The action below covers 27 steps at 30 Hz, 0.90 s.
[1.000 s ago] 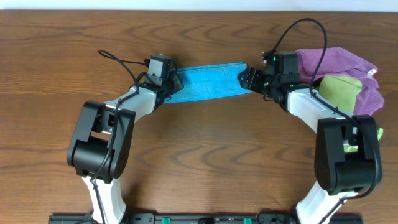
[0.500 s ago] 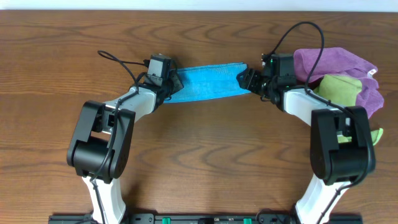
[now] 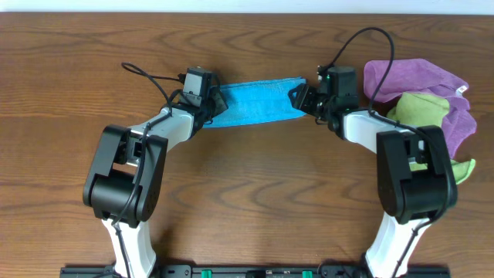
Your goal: Fold the cloth
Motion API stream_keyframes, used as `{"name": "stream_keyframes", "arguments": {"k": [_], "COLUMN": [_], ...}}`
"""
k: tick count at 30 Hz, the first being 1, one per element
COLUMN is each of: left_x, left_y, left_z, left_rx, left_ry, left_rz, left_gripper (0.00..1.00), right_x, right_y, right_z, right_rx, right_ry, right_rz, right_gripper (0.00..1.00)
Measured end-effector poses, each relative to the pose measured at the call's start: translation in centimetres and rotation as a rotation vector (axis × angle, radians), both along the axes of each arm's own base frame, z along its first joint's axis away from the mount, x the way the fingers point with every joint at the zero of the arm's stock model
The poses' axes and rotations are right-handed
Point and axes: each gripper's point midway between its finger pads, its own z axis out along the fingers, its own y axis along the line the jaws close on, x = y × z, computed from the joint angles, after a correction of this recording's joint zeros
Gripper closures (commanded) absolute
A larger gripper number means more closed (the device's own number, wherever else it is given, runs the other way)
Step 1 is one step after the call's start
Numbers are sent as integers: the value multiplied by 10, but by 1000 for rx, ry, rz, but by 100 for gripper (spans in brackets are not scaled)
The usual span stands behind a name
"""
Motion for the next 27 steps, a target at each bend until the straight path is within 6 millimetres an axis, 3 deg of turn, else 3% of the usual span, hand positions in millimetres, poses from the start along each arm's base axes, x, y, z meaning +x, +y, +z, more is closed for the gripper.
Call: {"name": "stream_keyframes", "arguments": {"k": [5,13,17,21,27], "left_x": [0,0,1,2,2], "left_y": [0,0,2,6,6], "left_z": [0,1,1,1,2], "left_rx": [-2,-17,-35,-50,-61], "left_ry": [0,5,10,15,19], "left_rz": [-2,-5,-6,3,10], "left_gripper": [94,94,94,94,94], "right_x": [9,14,16,15,2], "right_y": [5,14,19,32,68], "right_z": [2,19,42,75,82], "right_rx": [19,58,66,79,78], "right_ry": [-49,-103,-149,-217,-236], "right_rz": [1,32,43,70,146], "right_gripper": [98,98,99,98,99]}}
